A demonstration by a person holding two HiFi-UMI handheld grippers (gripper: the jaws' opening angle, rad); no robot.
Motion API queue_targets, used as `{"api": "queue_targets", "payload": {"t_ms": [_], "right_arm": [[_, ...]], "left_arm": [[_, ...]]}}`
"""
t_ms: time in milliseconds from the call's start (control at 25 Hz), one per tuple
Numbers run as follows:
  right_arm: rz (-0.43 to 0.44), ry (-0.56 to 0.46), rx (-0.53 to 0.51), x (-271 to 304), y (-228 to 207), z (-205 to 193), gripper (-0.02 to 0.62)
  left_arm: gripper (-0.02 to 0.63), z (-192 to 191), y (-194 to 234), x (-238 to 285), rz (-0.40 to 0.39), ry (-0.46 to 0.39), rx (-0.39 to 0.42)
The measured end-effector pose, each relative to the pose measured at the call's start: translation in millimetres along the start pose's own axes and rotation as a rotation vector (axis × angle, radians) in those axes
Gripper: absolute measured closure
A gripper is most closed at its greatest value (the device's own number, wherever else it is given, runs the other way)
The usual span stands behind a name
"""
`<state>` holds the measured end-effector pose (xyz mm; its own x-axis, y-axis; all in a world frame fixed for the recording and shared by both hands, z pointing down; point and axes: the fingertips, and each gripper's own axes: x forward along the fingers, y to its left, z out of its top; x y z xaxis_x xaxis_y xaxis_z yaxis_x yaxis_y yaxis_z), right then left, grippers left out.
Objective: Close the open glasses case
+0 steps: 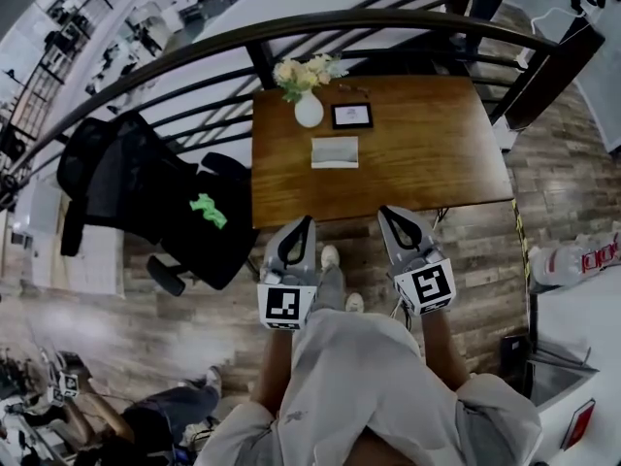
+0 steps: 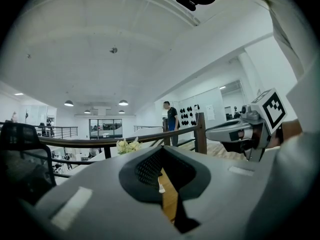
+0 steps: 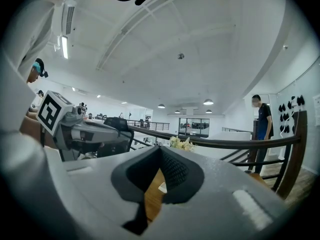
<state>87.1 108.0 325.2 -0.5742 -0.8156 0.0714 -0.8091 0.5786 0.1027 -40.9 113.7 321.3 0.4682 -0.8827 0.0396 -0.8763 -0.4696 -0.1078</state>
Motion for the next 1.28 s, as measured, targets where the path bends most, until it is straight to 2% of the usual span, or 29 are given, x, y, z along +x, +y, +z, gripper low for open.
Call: {"api": "queue_targets", "payload": {"t_ms": [1040, 1280], "right_arm": [[-0.072, 0.060, 0.003, 172.0, -74.8, -5.8, 0.592], [-0.105, 0.110, 0.014, 200.4, -85.2, -24.0, 0.592]], "left_arm": [[0.588, -23.7, 111.8, 163.2, -0.110, 0.011, -0.045], [0.586, -45.7, 126.1, 190.6, -0.157, 0.040, -0.070]]}}
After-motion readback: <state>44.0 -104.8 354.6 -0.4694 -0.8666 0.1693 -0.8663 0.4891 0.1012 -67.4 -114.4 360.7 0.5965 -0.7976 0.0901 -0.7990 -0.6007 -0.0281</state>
